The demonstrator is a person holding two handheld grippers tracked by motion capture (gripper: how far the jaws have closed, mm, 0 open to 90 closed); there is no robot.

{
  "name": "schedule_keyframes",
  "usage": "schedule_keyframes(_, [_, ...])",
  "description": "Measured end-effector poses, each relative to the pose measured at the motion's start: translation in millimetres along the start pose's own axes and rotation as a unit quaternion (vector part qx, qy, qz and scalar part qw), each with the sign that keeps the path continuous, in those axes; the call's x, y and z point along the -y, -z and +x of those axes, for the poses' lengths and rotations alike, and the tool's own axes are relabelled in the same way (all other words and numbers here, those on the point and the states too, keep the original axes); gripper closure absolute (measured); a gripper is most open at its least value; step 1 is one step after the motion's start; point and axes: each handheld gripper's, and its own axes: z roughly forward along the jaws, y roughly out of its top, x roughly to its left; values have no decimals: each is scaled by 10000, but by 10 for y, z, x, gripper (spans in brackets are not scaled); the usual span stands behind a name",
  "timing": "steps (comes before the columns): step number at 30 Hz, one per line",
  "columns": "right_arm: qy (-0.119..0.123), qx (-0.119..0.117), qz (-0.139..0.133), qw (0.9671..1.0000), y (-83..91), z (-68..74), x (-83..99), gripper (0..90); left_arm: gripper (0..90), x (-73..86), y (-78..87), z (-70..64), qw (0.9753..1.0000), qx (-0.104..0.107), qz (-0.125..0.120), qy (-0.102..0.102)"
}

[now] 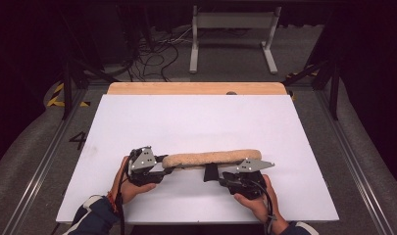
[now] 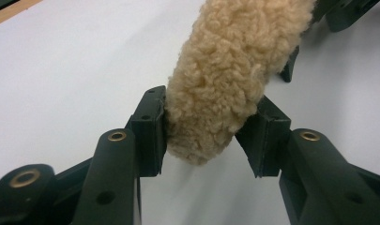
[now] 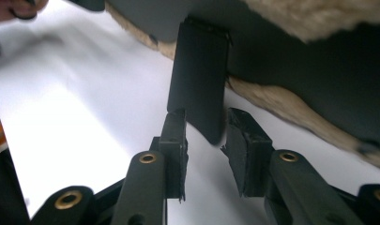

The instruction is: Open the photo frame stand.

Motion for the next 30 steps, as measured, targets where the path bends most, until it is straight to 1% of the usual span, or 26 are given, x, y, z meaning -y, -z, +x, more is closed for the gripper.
schedule_keyframes(1, [67,74,-1,10000,45,5,19,695,557,0,3,-2,10000,0,9,1])
schedule_keyframes(2, [118,112,-4,9999,81,-1,34,696,560,-5,17,-6,10000,-5,58,-40])
schedule_keyframes(3, [140,205,-69,9997,158,-22,65,704,567,-6,25,-13,9999,2,79,-63])
schedule_keyframes(5, [79,339,-173,9992,269,-81,108,719,573,1,32,-20,10000,18,69,-47])
schedule_keyframes(8, [-142,635,-351,9973,435,-216,181,727,572,5,36,-9,10000,52,68,-42])
schedule_keyframes(10, [-232,850,-427,9952,517,-303,219,738,573,8,39,-7,10000,63,61,-33])
schedule_keyframes(13, [-329,1124,-498,9919,624,-400,256,759,580,7,55,-13,9999,77,90,-90])
schedule_keyframes(14, [-454,1107,-588,9911,678,-447,264,768,583,7,57,-14,9999,68,93,-95])
schedule_keyframes(15, [-496,1073,-677,9907,710,-476,265,778,583,7,57,-14,9999,67,93,-91])
schedule_keyframes(16, [-502,1123,-754,9895,746,-506,259,795,583,7,58,-14,9999,69,98,-94])
schedule_keyframes(17, [-502,1123,-754,9895,746,-506,259,795,583,7,58,-14,9999,69,98,-94])
schedule_keyframes(18, [-496,1224,-788,9881,775,-527,248,808,583,6,64,-17,9999,73,103,-86])
schedule_keyframes(19, [-486,1277,-953,9860,828,-559,226,818,580,6,75,-21,9999,67,107,-109])
schedule_keyframes(20, [-457,1277,-999,9857,837,-559,219,817,575,8,86,-23,9999,74,104,-94])
schedule_keyframes(22, [-370,1206,-1097,9859,856,-548,193,821,568,8,112,-25,9999,44,114,-93])
schedule_keyframes(23, [-370,1206,-1097,9859,856,-548,193,821,561,8,112,-25,9999,44,114,-93])
schedule_keyframes(24, [-318,1220,-1131,9855,860,-536,172,828,561,8,127,-25,9999,77,72,-69])
schedule_keyframes(25, [-224,1238,-1242,9842,877,-520,123,840,541,8,147,-27,9999,80,44,-60])
schedule_keyframes(27, [-250,1259,-1308,9831,878,-519,100,854,526,12,161,-33,9999,110,-2,-71])
schedule_keyframes(28, [-250,1259,-1308,9831,878,-519,100,854,514,12,161,-33,9999,110,-2,-71])
schedule_keyframes(29, [-283,1210,-1310,9836,855,-528,85,862,500,8,166,-37,9999,109,-21,-110])
schedule_keyframes(30, [-277,1240,-1279,9836,840,-533,82,862,488,8,166,-37,9999,109,-21,-110])
